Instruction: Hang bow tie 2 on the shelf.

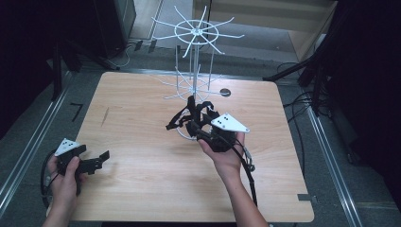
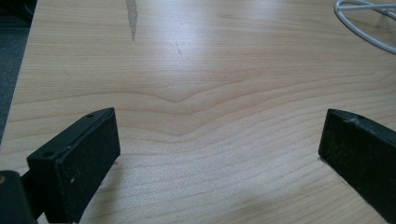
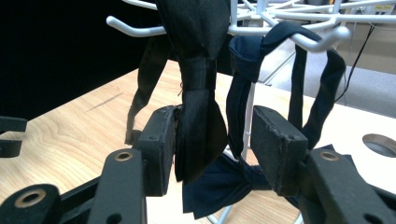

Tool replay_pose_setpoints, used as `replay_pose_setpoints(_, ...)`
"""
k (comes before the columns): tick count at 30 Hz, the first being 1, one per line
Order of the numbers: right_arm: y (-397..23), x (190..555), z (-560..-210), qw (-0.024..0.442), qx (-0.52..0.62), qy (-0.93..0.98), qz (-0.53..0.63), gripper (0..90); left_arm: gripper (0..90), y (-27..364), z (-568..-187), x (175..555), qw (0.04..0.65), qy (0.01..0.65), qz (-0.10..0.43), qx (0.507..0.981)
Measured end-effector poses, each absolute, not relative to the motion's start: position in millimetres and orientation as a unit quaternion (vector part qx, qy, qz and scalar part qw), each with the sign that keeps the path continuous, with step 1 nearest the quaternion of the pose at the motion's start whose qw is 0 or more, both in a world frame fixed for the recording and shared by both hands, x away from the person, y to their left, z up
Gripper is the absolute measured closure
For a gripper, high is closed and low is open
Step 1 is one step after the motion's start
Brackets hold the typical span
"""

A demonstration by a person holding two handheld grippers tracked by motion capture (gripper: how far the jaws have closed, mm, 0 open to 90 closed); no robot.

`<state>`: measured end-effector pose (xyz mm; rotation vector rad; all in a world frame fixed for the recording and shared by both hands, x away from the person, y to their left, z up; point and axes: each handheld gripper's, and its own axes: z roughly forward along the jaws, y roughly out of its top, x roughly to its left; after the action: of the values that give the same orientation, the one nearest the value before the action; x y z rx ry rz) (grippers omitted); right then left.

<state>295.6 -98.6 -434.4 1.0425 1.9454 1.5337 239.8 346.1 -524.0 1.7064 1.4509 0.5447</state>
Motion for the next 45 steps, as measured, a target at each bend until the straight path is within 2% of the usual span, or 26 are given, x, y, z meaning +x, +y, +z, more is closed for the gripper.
replay_pose_setpoints(10, -106, 290, -444, 0.212, 0.374, 0.708, 0.56, 47.9, 0.0, 346, -524, 240, 0.407, 0.576, 0.216, 0.675)
replay_pose_setpoints(16, -116, 286, -453, 0.205, 0.375, 0.709, 0.56, 42.0, 0.0, 346, -524, 240, 0.406, 0.576, 0.216, 0.676)
replay_pose_setpoints(33, -148, 273, -468, 0.204, 0.396, 0.708, 0.548, 13.1, 0.0, 346, -524, 240, 0.406, 0.576, 0.216, 0.676)
replay_pose_setpoints(45, -173, 265, -480, 0.211, 0.424, 0.696, 0.54, 12.9, 0.0, 346, -524, 239, 0.406, 0.576, 0.217, 0.676)
